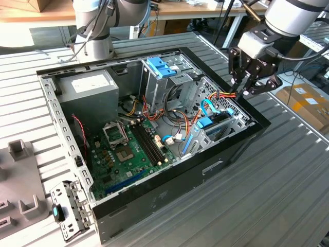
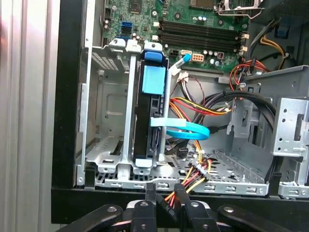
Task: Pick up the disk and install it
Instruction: 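Insert the second disk wire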
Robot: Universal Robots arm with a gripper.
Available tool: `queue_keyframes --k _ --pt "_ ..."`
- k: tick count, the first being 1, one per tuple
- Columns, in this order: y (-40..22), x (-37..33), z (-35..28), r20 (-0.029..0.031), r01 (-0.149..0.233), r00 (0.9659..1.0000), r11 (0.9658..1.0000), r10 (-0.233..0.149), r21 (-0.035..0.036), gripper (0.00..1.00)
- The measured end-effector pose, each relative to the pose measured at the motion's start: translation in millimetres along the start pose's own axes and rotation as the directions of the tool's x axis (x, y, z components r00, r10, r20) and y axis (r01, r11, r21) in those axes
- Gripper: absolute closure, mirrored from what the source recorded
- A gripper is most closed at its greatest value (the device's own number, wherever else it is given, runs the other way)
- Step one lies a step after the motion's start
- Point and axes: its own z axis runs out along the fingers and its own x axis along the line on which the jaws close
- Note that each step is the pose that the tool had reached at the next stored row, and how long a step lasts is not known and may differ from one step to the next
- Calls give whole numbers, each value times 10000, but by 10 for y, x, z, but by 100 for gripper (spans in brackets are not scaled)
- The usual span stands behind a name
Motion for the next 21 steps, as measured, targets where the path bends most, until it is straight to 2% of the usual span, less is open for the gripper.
queue_keyframes --k 2,9,12,14,16,17,21 --pt "-86 4 6 9 115 9999 9999 -115 -7 70" --pt "-91 5 6 15 187 9998 9998 -187 -11 70" --pt "-91 5 7 73 781 9969 9969 -781 -45 70" --pt "-91 5 7 110 1230 9924 9924 -1229 -69 70" --pt "-92 5 6 162 1847 9827 9828 -1845 -100 70" --pt "-93 5 7 174 1978 9801 9802 -1976 -106 70" --pt "-106 6 7 234 2635 9645 9646 -2632 -135 70"
